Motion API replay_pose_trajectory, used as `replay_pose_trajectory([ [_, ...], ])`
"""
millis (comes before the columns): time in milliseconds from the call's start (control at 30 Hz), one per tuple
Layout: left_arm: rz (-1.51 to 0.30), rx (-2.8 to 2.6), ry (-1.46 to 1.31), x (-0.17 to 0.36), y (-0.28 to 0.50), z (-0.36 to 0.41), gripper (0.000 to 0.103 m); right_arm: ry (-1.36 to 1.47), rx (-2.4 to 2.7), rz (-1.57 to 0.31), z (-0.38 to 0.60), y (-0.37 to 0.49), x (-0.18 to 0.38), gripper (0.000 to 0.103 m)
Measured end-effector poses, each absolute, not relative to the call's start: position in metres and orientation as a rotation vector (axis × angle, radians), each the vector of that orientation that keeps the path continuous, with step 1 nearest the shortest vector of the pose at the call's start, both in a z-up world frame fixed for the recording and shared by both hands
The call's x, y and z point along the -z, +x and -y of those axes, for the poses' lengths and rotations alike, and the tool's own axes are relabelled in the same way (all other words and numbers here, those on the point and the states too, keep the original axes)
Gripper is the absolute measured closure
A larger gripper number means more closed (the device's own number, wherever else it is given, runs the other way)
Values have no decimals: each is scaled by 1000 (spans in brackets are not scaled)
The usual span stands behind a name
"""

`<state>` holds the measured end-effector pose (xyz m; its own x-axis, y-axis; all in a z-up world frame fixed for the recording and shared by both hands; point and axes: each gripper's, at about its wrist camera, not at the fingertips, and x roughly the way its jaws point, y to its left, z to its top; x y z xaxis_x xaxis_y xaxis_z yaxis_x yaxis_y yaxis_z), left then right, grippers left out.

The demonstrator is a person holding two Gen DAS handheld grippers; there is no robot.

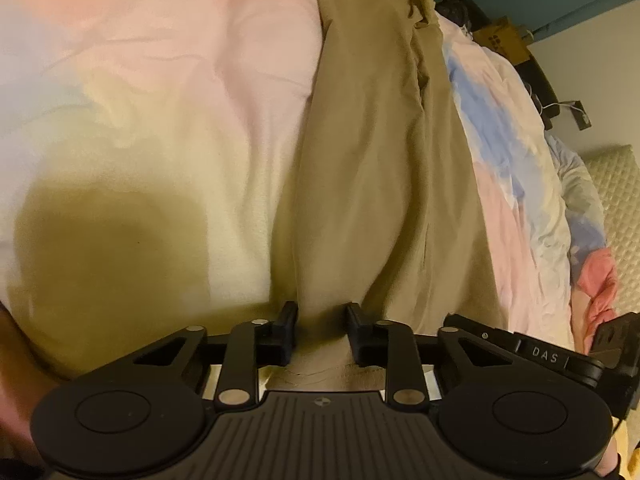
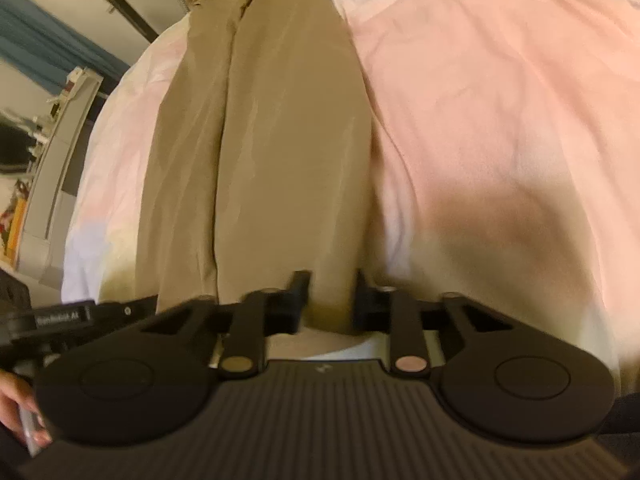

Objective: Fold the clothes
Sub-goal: 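Lift the hem end with both grippers and fold it toward the collar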

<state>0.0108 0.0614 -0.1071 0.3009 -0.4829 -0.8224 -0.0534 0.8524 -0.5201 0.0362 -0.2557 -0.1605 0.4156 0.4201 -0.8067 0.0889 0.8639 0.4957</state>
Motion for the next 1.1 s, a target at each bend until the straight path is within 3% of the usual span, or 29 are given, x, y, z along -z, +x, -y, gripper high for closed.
replay_pose_trajectory([
  [133, -1225, 301, -491, 99, 5, -62, 91, 539, -232, -1096, 256, 28, 152, 93],
  [233, -1193, 322, -501, 90, 0, -62, 95, 591, -246, -1046, 259, 21, 145, 93],
  [533, -1111, 338, -622, 66, -4, -79, 98, 776, -281, -894, 277, 13, 123, 94],
  [733, -975, 370, -722, 21, 1, -91, 98, 853, -327, -789, 285, 18, 86, 94],
  [1100, -835, 421, -702, -54, -46, -88, 99, 801, -417, -714, 298, -14, 31, 94],
])
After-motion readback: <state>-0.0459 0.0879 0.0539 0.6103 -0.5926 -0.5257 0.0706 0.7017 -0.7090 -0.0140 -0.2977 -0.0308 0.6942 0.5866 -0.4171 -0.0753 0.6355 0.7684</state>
